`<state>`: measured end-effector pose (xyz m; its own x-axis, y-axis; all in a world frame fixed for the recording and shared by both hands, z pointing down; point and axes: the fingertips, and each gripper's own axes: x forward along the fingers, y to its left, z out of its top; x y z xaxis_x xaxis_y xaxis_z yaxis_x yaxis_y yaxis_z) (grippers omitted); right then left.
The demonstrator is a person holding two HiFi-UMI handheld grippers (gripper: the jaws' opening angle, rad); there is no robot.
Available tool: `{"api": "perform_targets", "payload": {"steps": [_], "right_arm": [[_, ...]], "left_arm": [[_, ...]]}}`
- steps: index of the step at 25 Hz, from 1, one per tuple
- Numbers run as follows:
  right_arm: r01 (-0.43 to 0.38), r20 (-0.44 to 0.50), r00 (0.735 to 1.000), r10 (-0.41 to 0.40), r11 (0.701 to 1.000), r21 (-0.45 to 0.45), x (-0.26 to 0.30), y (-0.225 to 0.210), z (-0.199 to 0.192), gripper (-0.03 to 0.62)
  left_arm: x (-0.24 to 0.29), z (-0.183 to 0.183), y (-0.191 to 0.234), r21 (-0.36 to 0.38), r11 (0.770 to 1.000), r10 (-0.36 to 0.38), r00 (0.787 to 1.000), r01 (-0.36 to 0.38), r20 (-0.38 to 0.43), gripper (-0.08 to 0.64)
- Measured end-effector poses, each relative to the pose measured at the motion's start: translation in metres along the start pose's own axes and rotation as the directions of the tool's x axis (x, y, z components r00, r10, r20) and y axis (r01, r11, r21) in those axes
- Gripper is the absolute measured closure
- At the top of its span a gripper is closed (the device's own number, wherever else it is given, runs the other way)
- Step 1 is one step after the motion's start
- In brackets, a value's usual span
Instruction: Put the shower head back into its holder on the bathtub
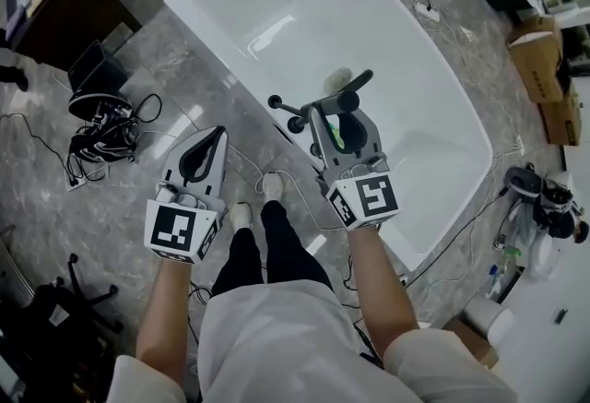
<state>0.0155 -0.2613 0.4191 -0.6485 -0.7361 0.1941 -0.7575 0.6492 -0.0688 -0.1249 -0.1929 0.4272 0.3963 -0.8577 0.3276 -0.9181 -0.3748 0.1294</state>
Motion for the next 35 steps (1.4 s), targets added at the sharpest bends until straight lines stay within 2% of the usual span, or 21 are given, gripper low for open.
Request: {"api": "perform_targets", "payload": {"steps": [10, 21, 35], "right_arm": [[0.01, -0.031, 0.999, -0.009, 1.0, 0.019, 0.03, 0.01, -0.044, 0.457], [0.106, -0.038, 0.994, -0.104, 0.994, 0.037, 0.054, 0.011, -0.087, 0.457], [0.216, -0.053, 0.976, -0.212, 0.974, 0.075, 0.076, 0.0, -0.147, 0.457]], "left_arm": [[0.019, -0.025, 0.004, -0.008, 1.0, -0.003, 1.0, 0.003, -0.022, 0.552], [0.045, -0.05, 0.008, -0.028, 0.998, -0.06, 0.998, 0.061, 0.007, 0.551], [0.068, -0.099, 0.037, 0.0, 0.998, -0.063, 0.998, 0.063, -0.017, 0.551]]}}
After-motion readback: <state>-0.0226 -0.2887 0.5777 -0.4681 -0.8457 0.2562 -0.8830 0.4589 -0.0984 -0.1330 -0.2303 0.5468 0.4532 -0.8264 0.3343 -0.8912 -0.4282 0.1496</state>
